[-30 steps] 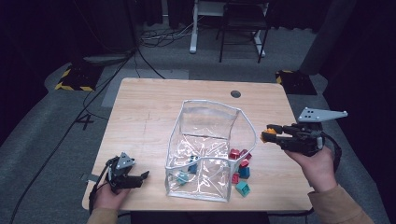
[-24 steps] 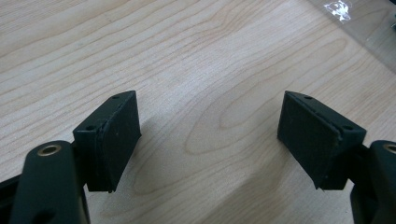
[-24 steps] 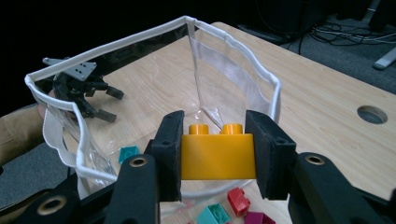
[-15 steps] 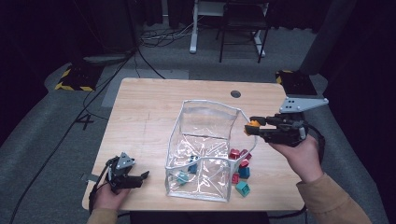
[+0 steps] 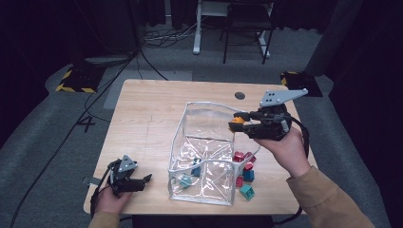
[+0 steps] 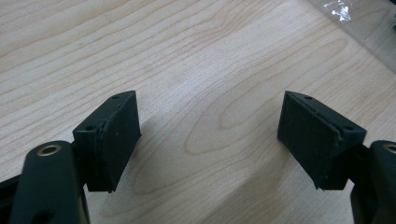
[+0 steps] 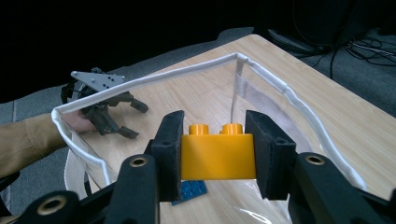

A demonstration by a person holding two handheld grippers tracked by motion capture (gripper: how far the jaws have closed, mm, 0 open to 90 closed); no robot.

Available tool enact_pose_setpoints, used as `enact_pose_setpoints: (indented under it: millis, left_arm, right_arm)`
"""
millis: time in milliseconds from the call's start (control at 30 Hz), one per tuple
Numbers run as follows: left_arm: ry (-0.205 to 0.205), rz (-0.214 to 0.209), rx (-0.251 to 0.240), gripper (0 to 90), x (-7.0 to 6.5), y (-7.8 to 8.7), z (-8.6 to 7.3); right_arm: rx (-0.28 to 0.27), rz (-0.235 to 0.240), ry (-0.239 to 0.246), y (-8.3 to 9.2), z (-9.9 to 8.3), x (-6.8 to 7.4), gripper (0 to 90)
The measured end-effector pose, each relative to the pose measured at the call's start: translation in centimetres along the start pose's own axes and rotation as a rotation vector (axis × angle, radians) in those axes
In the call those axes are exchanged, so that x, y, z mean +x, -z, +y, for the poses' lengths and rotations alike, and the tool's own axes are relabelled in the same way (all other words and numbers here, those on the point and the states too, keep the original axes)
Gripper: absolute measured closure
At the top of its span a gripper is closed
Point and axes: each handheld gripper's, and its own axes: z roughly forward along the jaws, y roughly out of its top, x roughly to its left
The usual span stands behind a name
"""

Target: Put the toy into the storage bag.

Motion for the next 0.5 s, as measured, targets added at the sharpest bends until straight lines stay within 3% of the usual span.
enact_pose_setpoints:
  millis: [500]
  left_arm:
    - [0.000, -0.002, 0.000, 21.3, 0.0, 0.0, 0.0]
  right_arm:
    - [0.050, 0.055, 0.008, -4.4, 2.4, 0.4, 58.9]
